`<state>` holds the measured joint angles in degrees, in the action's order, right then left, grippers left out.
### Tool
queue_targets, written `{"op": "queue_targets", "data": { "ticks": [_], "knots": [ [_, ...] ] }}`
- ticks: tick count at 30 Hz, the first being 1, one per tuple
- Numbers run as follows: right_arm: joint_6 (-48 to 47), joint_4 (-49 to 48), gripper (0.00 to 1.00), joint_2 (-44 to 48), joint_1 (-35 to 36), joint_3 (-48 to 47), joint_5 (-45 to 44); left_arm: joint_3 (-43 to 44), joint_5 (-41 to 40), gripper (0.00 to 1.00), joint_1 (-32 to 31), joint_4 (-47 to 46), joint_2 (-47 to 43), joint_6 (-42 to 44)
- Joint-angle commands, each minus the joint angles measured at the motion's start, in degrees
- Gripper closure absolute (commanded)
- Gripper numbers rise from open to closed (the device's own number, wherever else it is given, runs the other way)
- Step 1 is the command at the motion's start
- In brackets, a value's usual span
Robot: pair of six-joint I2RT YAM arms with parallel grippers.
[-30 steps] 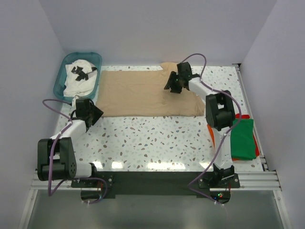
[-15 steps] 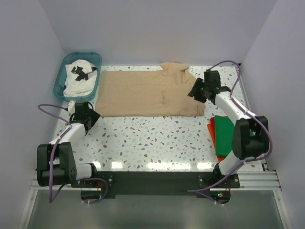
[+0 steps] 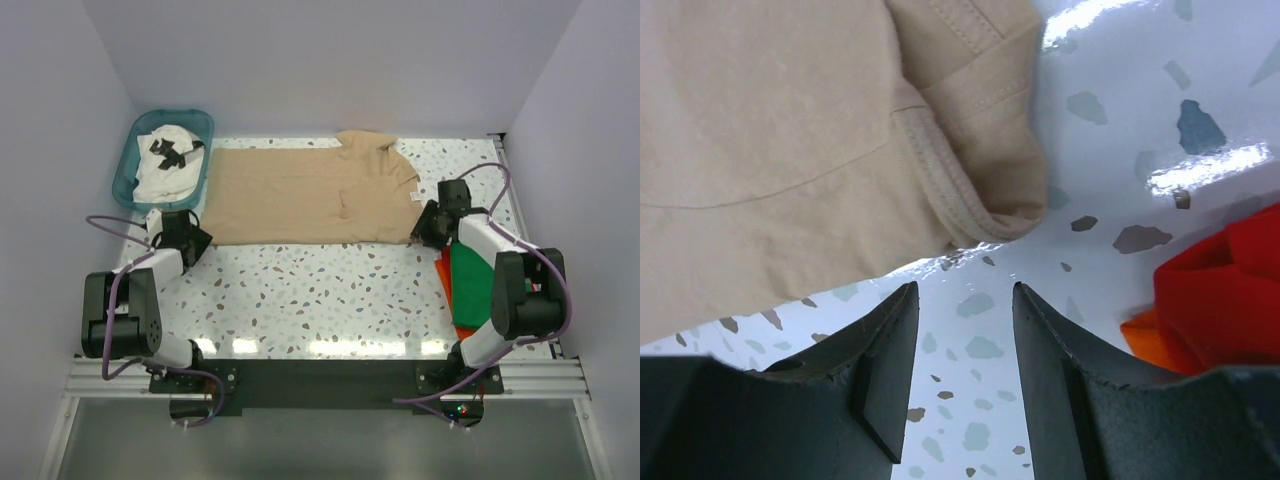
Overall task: Fold and stack the t-shirts
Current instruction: Fold the tshirt
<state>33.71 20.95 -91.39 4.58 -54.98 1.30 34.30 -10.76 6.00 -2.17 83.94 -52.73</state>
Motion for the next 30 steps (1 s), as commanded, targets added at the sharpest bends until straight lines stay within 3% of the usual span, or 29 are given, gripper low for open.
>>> {"op": "queue_targets", "data": {
  "ticks": [1,18,22,24,27,28,30],
  "knots": [
    [-0.67,-2.84,0.54,1.57,-0.97,0.49,-2.97,1.20,-1.63,0.47,0.50,-2.40,1.40,-0.97],
    [0.30,-7.41,0.58,-3.17,-2.29,-1.27,-3.32,2.70,-3.30,0.55,0.42,-0.99,4.21,-1.59],
    [0.39,-7.24,0.66,-3.44,-2.29,-1.62,-3.67,3.05,-3.74,0.61,0.50,-0.64,4.65,-1.67],
    [0.04,-6.54,0.71,-3.61,-2.29,-2.15,-4.29,3.40,-3.83,0.71,0.50,-0.55,4.83,-1.67],
    [-0.66,-5.05,0.79,-3.70,-2.29,-3.02,-5.69,3.75,-3.91,0.78,0.42,-0.29,5.09,-1.59],
    [-0.75,-4.52,0.88,-3.70,-2.38,-3.29,-6.04,4.01,-4.00,0.82,0.42,-0.20,5.27,-1.59],
    [-1.63,-2.86,0.91,-3.53,-2.29,-4.25,-6.92,4.19,-4.09,0.88,0.50,0.06,5.44,-1.59]
  ]
}}
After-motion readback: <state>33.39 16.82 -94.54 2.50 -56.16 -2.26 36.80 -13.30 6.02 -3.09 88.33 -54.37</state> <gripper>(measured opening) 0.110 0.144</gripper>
